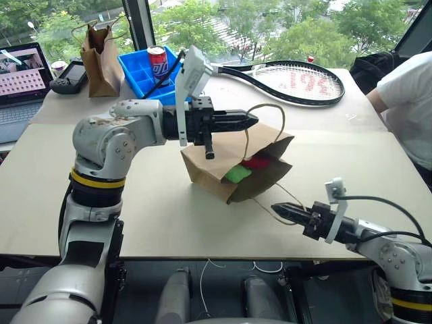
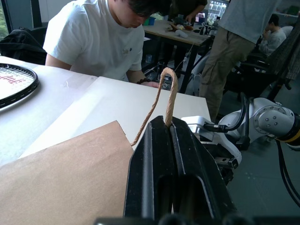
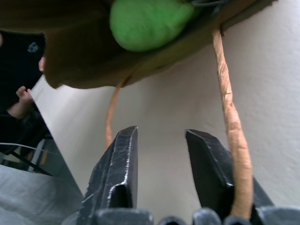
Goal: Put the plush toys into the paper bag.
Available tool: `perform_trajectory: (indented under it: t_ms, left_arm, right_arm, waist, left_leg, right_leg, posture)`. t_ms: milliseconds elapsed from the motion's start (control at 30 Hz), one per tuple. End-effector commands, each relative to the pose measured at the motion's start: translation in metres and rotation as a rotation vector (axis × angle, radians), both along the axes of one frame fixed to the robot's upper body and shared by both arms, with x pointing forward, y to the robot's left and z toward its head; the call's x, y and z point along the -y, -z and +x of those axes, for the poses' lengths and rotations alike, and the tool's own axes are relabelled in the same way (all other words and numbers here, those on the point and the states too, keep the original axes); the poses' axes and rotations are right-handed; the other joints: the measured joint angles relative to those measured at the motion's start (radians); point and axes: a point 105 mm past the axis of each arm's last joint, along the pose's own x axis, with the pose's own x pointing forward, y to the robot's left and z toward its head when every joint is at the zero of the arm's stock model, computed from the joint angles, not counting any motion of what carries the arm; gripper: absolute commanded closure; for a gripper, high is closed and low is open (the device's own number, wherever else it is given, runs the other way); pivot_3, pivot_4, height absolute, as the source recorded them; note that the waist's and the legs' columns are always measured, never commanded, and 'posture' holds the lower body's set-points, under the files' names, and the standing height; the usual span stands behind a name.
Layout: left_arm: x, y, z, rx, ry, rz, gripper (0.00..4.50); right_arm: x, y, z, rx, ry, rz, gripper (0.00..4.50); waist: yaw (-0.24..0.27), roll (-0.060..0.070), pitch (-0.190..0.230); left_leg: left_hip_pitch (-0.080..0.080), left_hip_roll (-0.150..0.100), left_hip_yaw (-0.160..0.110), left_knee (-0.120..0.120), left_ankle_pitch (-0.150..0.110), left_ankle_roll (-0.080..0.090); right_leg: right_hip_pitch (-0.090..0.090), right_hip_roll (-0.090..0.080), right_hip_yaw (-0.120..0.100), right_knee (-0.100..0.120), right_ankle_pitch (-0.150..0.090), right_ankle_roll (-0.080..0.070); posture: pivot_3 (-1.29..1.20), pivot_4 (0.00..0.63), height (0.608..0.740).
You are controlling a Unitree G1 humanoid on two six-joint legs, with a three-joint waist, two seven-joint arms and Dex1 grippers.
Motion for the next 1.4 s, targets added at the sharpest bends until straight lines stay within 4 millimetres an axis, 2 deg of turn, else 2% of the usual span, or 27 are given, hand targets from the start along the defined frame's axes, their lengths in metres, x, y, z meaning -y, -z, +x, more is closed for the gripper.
perform_trajectory:
  t_ms: [33,133,333,433,567,800,867,933,1033,1100,1267,1333,1367,1400]
  left_arm:
    - [-0.006,-0.015,0.002,0.071,-0.034,-0.023,4.50]
    - [-0.014,-0.020,0.013,0.106,-0.092,-0.023,4.50]
    - [-0.040,-0.041,0.045,0.206,-0.265,-0.048,4.50]
    - [-0.048,-0.051,0.053,0.236,-0.325,-0.080,4.50]
    - [-0.048,-0.054,0.055,0.242,-0.332,-0.100,4.50]
    - [-0.033,-0.046,0.046,0.202,-0.251,-0.097,4.50]
    - [-0.029,-0.033,0.040,0.171,-0.200,-0.051,4.50]
    - [-0.029,-0.021,0.038,0.104,-0.185,-0.027,4.50]
    - [-0.032,-0.014,0.040,0.057,-0.192,-0.012,3.72]
    - [-0.033,-0.012,0.039,0.044,-0.189,-0.007,2.91]
    - [-0.038,-0.016,0.040,0.051,-0.202,-0.020,1.11]
    - [-0.041,-0.018,0.040,0.061,-0.207,-0.020,0.24]
    - [-0.043,-0.019,0.039,0.065,-0.209,-0.019,0.03]
    - [-0.047,-0.020,0.040,0.070,-0.222,-0.022,0.00]
  right_arm:
    - [-0.009,-0.055,-0.002,0.175,-0.068,0.184,4.42]
    - [-0.023,-0.077,0.007,0.235,-0.068,0.192,4.47]
    - [-0.053,-0.144,0.026,0.380,-0.032,0.330,4.47]
    - [-0.062,-0.164,0.036,0.378,0.016,0.341,4.47]
    - [-0.069,-0.187,0.034,0.404,0.027,0.343,4.47]
    - [-0.066,-0.204,0.030,0.425,0.050,0.320,4.47]
    - [-0.065,-0.200,0.031,0.400,0.060,0.312,4.47]
    - [-0.063,-0.184,0.035,0.342,0.090,0.288,4.47]
    - [-0.061,-0.169,0.037,0.295,0.107,0.257,4.50]
    - [-0.059,-0.161,0.036,0.266,0.110,0.250,4.50]
    - [-0.045,-0.150,0.034,0.253,0.147,0.169,3.04]
    - [-0.041,-0.152,0.027,0.266,0.121,0.147,2.20]
    - [-0.040,-0.153,0.024,0.269,0.110,0.139,1.96]
    - [-0.038,-0.153,0.020,0.276,0.092,0.112,1.64]
  waist:
    - [-0.004,0.000,0.000]
    - [-0.004,0.000,0.000]
    - [-0.002,0.000,0.000]
    - [0.004,0.000,0.000]
    - [0.010,0.000,0.000]
    - [0.007,0.000,0.000]
    - [0.004,0.000,0.000]
    - [0.000,0.000,0.000]
    - [-0.001,0.000,0.000]
    - [-0.002,0.000,0.000]
    - [-0.001,0.000,0.000]
    - [-0.001,0.000,0.000]
    - [-0.001,0.000,0.000]
    - [-0.001,0.000,0.000]
  left_leg:
    - [0.000,0.000,0.000,0.000,0.000,0.000]
    - [0.001,0.000,0.000,0.000,0.000,0.000]
    - [0.000,0.000,0.000,-0.001,0.000,0.000]
    - [-0.001,0.000,0.000,-0.002,0.000,0.000]
    - [-0.001,0.000,0.000,-0.004,0.000,0.000]
    - [-0.001,0.000,0.000,-0.007,0.001,0.001]
    - [-0.001,0.000,0.000,-0.007,0.001,0.001]
    - [-0.001,0.000,0.000,-0.007,0.001,0.001]
    - [0.000,0.000,0.000,-0.007,0.001,0.001]
    - [0.000,0.000,0.000,-0.007,0.001,0.002]
    - [0.000,0.000,0.000,-0.007,0.001,0.002]
    - [-0.001,0.000,0.000,-0.007,0.001,0.002]
    - [0.000,0.000,0.000,-0.007,0.001,0.002]
    - [0.000,0.000,0.000,-0.007,0.001,0.002]
  right_leg:
    - [0.000,0.000,0.000,0.000,0.000,0.000]
    - [0.000,0.000,0.000,0.001,0.000,0.000]
    - [-0.001,0.000,0.000,0.001,0.001,-0.002]
    - [-0.001,0.000,0.000,0.000,0.003,-0.003]
    - [-0.001,0.000,-0.001,0.000,0.005,0.002]
    - [-0.003,0.000,-0.001,0.000,0.005,0.002]
    - [-0.003,0.000,-0.001,0.000,0.005,0.002]
    - [-0.003,0.000,-0.001,0.000,0.005,0.002]
    - [-0.002,0.000,-0.001,0.000,0.005,0.002]
    - [-0.003,0.000,0.000,0.001,0.005,0.002]
    - [-0.003,0.000,0.000,0.001,0.004,-0.001]
    - [-0.002,0.000,0.000,0.000,0.002,-0.003]
    - [-0.002,0.000,0.000,0.000,0.002,-0.003]
    - [-0.002,0.000,0.000,0.000,0.002,-0.003]
  posture:
    - [0.00,0.150,0.740]
    - [0.00,0.150,0.740]
    - [0.00,0.150,0.740]
    - [0.00,0.150,0.740]
    - [0.00,0.150,0.740]
    - [0.00,0.150,0.740]
    - [0.00,0.150,0.740]
    - [0.00,0.150,0.740]
    - [0.00,0.150,0.740]
    - [0.00,0.150,0.740]
    - [0.00,0.150,0.740]
    - [0.00,0.150,0.740]
    - [0.00,0.150,0.740]
    - [0.00,0.150,0.740]
